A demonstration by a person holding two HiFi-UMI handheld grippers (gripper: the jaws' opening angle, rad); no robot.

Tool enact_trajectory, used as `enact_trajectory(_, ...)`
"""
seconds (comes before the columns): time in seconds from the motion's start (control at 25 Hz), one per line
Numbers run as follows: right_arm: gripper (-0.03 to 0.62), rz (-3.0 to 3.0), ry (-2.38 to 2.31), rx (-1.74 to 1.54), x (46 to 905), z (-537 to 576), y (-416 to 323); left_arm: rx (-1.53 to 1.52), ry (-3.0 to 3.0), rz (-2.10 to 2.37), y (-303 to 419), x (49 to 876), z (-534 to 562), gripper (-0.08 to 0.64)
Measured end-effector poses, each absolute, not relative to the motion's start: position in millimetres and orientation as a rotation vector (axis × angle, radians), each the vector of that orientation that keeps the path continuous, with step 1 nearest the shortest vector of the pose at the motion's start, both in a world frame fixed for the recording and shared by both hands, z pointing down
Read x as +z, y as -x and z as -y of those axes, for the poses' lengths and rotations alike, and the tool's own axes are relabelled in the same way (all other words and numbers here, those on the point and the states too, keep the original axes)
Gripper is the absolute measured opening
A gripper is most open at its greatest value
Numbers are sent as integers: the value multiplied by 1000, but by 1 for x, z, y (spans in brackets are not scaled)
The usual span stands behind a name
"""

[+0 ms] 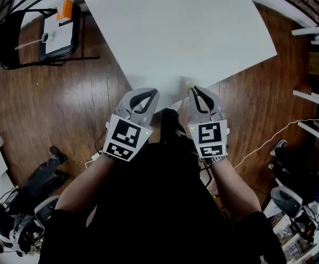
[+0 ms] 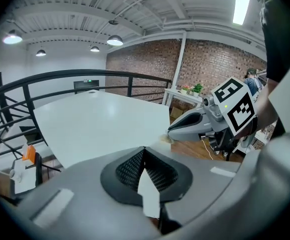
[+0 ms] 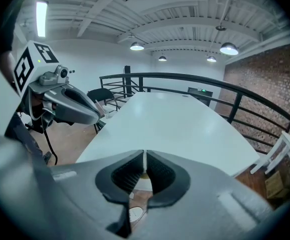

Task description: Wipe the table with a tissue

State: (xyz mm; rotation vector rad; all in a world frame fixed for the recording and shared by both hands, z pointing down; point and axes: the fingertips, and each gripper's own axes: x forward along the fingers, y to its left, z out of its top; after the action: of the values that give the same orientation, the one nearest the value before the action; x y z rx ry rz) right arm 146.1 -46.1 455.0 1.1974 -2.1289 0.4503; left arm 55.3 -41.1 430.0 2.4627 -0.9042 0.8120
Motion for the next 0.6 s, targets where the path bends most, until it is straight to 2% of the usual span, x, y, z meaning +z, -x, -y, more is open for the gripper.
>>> enact_trajectory(0.6, 8, 2221, -1249, 465, 395, 22, -109, 736, -2564, 910, -37, 386, 38, 11)
